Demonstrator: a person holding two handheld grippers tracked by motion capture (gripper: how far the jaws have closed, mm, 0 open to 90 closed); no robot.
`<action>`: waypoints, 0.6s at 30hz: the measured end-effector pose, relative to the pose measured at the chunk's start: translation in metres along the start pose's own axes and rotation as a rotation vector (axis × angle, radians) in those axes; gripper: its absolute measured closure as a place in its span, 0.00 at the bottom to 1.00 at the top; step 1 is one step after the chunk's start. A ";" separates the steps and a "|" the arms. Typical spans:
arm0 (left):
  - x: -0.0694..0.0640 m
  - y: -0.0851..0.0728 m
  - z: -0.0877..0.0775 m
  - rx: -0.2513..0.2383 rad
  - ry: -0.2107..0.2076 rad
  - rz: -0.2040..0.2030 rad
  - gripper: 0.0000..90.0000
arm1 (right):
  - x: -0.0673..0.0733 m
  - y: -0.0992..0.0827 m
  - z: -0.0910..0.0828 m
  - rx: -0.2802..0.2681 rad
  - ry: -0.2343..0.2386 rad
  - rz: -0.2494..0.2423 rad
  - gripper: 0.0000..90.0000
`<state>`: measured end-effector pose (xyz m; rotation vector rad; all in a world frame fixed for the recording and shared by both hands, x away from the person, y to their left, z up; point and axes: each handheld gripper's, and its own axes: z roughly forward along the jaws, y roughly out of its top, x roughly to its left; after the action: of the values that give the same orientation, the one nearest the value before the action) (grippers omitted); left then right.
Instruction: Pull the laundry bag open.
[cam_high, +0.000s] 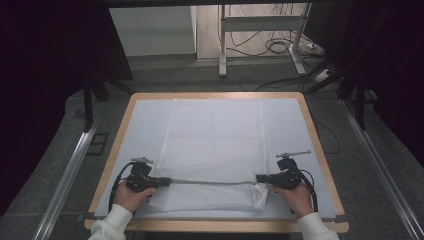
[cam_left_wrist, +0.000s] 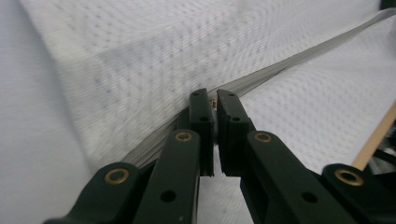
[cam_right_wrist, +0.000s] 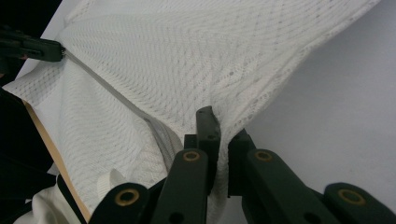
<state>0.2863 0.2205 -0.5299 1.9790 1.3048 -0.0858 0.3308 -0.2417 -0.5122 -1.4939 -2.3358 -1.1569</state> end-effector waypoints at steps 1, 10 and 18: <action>0.000 0.000 -0.001 0.002 -0.002 0.003 0.96 | 0.000 0.000 0.000 -0.001 0.001 -0.001 0.97; 0.007 -0.004 -0.008 -0.003 -0.002 -0.016 0.96 | 0.000 0.000 0.000 -0.001 0.003 -0.001 0.97; 0.011 -0.007 -0.009 -0.003 -0.019 -0.037 0.96 | 0.001 0.000 0.000 0.000 0.000 -0.003 0.97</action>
<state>0.2828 0.2359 -0.5325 1.9473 1.3286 -0.1202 0.3307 -0.2409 -0.5121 -1.4904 -2.3391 -1.1572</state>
